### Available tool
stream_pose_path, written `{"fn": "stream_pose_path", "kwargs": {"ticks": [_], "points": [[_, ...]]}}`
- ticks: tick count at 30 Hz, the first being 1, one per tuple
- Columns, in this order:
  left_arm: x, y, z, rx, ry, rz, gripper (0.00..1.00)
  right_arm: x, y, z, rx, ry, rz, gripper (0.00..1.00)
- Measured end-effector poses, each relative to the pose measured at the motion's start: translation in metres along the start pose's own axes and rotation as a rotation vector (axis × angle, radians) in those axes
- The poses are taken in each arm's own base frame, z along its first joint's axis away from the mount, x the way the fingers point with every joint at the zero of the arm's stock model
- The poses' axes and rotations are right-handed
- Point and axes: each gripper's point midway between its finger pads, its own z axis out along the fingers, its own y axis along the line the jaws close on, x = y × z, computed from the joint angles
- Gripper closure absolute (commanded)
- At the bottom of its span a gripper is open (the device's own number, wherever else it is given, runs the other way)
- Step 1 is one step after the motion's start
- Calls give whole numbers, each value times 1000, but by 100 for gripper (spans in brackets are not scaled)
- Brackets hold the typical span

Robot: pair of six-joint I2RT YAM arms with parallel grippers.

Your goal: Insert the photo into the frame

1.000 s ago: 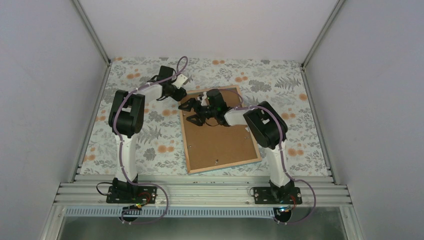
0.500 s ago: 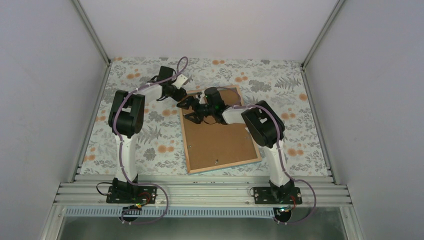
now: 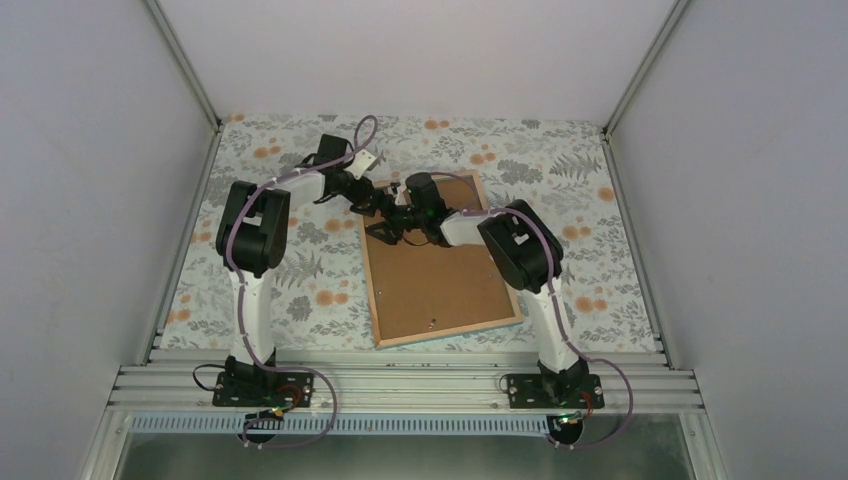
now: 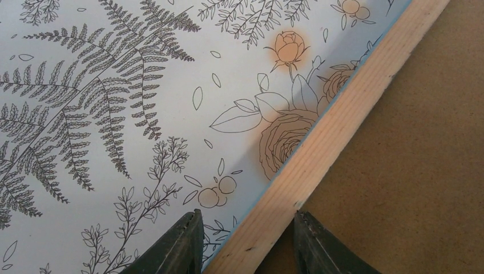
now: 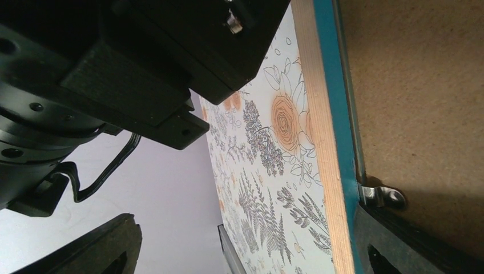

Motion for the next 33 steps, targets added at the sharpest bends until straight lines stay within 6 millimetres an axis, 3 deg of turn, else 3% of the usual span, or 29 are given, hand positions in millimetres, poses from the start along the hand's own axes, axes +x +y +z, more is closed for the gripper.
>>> {"fn": "stream_pose_path", "kwargs": {"ticks": [8,12,17,19,23,25,30,33], "points": [[3,8,-11,39,39,-43,42,16,6,-6,-34,69,-150,11],[-7,20,-30,35,22,-45,27,31,36,-29,-81,130,-325,10],[-50,22,-94,-4,-102,38,11,37,89,-93,-153,154,-638,11],[-65,12,-126,-6,-163,93,9,34,95,-118,-147,148,-754,12],[-67,-27,-175,36,-233,212,5,20,73,-155,-60,160,-918,15],[-53,-54,-185,80,-226,268,4,15,44,-173,11,189,-947,20],[10,-148,-182,243,-132,445,5,21,-22,-205,118,324,-923,33],[55,-208,-171,355,-49,568,7,37,-50,-213,136,420,-882,46]]}}
